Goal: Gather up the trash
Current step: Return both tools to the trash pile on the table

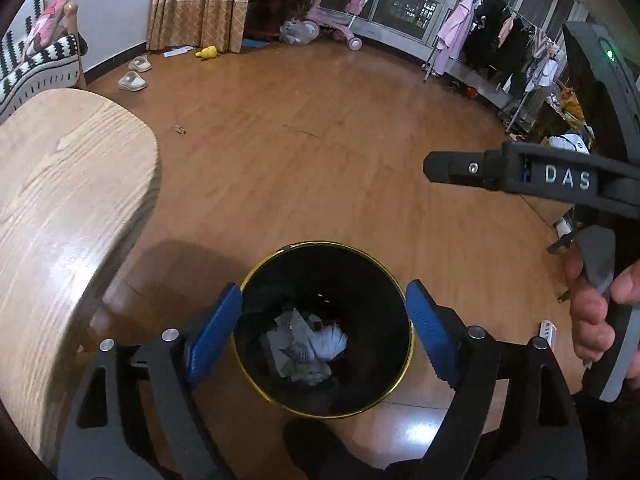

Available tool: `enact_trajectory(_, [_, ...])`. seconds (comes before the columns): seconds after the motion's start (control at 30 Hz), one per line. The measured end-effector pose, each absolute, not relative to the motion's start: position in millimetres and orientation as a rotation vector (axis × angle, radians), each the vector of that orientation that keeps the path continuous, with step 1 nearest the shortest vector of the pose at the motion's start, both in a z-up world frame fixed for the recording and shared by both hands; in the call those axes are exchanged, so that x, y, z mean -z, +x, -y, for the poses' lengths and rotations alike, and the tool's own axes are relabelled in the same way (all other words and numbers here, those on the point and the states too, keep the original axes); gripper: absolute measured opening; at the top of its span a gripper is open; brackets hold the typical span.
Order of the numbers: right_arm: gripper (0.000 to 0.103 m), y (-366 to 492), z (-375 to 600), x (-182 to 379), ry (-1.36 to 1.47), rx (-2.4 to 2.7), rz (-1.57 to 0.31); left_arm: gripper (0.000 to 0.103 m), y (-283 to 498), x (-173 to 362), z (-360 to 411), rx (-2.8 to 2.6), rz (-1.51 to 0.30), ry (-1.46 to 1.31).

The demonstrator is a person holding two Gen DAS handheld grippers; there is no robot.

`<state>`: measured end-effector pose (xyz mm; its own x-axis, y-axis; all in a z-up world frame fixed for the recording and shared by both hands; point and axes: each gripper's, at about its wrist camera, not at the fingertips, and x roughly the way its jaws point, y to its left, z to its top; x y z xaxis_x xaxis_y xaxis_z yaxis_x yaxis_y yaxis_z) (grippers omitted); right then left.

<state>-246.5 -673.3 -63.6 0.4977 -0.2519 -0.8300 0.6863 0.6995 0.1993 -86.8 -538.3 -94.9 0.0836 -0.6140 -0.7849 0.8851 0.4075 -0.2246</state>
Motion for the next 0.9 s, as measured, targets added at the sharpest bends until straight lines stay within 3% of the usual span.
enact_trajectory(0.43, [0.077, -161.0, 599.5, 33.8, 0.455, 0.439, -0.866, 0.093, -35.8, 38.7, 430.4, 0.96, -0.871, 0.197])
enact_trajectory(0.9, [0.077, 15.0, 365.8, 17.4, 0.247, 0.033, -0.916, 0.094, 68.6, 2.1, 150.0, 0.398, -0.818, -0.054])
